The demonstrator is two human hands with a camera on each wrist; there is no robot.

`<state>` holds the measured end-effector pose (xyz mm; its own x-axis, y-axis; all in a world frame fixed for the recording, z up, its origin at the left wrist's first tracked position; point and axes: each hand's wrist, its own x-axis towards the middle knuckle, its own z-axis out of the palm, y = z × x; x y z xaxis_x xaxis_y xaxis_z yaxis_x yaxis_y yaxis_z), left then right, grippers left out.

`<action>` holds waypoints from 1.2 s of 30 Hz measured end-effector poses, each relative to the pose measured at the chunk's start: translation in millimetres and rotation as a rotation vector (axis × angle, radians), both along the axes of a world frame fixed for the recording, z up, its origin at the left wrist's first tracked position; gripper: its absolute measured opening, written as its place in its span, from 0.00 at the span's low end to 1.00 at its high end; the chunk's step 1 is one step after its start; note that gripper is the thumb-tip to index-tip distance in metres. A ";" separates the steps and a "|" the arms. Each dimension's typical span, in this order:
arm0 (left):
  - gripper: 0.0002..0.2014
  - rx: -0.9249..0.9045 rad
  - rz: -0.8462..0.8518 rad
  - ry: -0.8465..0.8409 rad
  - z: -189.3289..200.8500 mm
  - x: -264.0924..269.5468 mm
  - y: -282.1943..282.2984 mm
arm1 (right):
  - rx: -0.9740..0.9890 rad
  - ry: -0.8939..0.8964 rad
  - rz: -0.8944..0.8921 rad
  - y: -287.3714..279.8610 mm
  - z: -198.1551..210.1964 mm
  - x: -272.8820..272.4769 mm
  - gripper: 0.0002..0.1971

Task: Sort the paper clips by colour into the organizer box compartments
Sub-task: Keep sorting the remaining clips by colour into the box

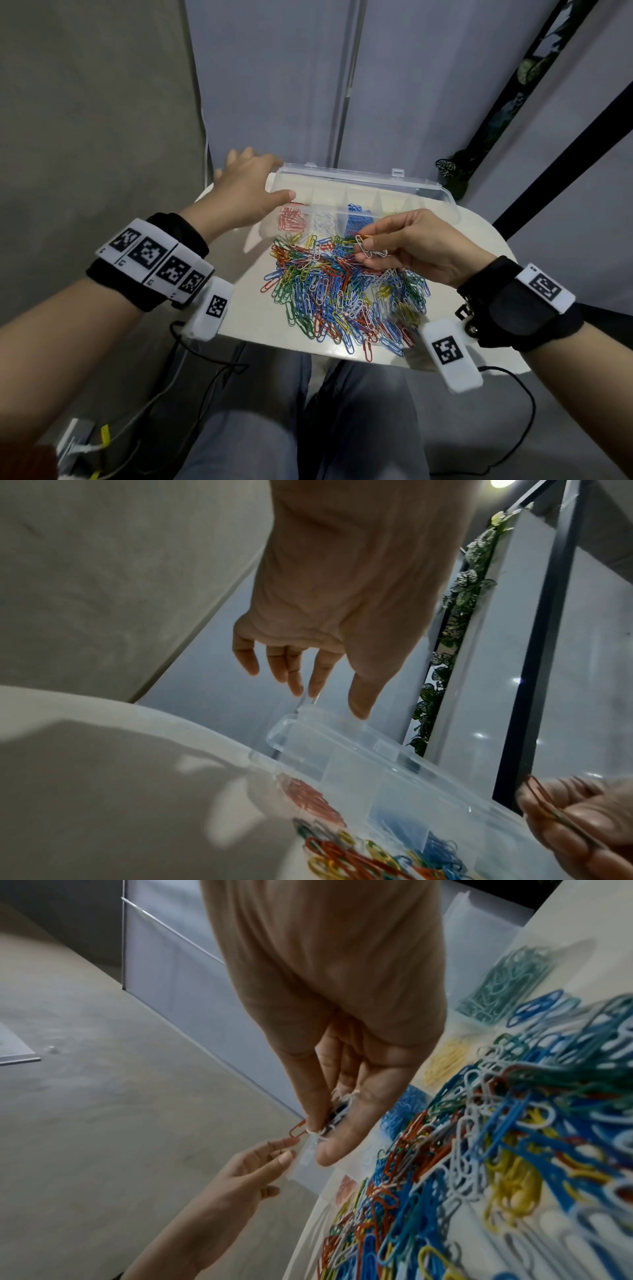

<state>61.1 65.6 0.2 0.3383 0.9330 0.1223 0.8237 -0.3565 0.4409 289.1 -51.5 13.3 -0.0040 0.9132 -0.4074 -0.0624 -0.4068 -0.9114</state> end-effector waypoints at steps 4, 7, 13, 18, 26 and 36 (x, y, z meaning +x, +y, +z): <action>0.22 0.103 -0.066 -0.068 9.8 4.0 -14.8 | 0.006 -0.011 0.027 1.4 -0.2 -9.7 0.10; 0.12 0.128 -0.257 -0.287 16.3 7.0 -32.2 | 0.013 -0.013 0.047 2.3 -0.5 -17.4 0.10; 0.07 -0.196 -0.389 -0.325 8.2 16.5 -57.0 | 0.020 -0.007 0.076 3.4 0.0 -33.2 0.11; 0.06 -0.338 -0.371 -0.381 -6.7 8.0 -52.7 | 0.027 -0.045 0.079 2.1 -3.8 -46.2 0.13; 0.01 -0.482 -0.301 -0.514 -10.9 -0.6 -55.3 | 0.042 -0.063 0.083 4.3 -10.5 -51.9 0.18; 0.03 -0.505 -0.142 -0.517 -9.2 -20.1 -46.6 | 0.306 -0.397 -0.080 46.0 35.1 -26.3 0.05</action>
<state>41.0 19.0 -9.0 0.4760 0.8691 -0.1343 0.4271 -0.0949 0.8992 262.8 -5.5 48.4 0.1714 0.9821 -0.0776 0.2927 -0.1259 -0.9479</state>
